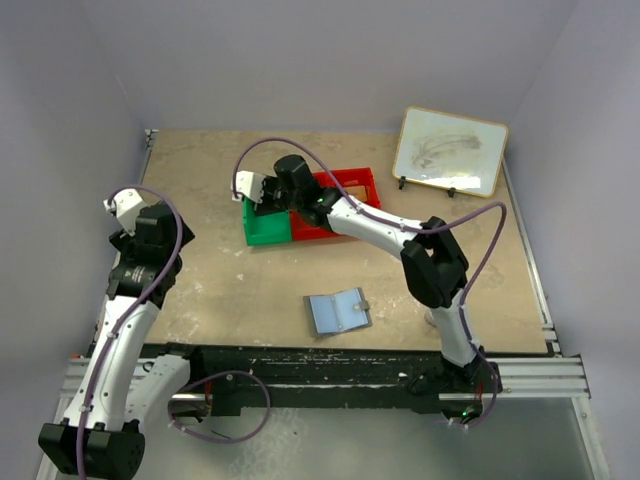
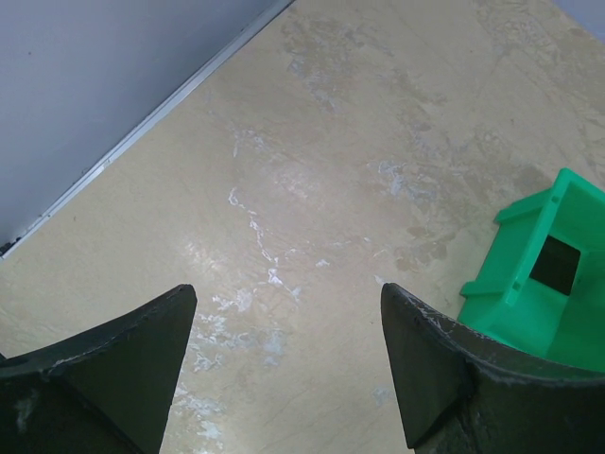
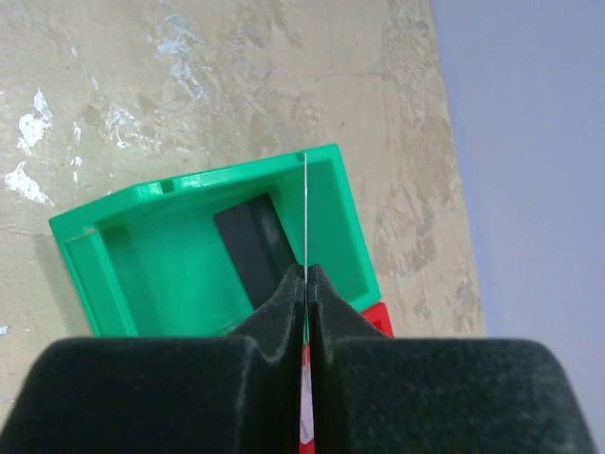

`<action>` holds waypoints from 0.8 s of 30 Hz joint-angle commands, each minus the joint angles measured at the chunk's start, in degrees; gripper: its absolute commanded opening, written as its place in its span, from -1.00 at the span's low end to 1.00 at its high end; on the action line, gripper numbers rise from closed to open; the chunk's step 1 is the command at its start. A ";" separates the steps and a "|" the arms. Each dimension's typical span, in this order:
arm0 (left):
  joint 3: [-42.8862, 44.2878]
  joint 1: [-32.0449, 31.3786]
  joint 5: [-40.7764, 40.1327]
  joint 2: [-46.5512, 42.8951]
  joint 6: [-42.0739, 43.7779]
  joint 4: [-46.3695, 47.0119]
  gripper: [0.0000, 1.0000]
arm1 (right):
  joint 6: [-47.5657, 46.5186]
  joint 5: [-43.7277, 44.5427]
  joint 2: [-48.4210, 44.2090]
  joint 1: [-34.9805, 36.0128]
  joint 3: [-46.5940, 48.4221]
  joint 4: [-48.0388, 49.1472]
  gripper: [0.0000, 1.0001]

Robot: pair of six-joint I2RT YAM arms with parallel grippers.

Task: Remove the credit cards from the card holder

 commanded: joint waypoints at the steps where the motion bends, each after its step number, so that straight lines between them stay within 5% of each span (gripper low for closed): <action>1: -0.15 0.33 1.89 -1.92 0.92 1.89 0.54 | -0.82 1.08 1.92 0.26 4.88 -1.77 -1.00; 24: -1.26 0.33 4.45 -5.23 2.41 3.85 0.55 | -8.23 6.22 14.83 0.09 17.34 -10.53 -1.00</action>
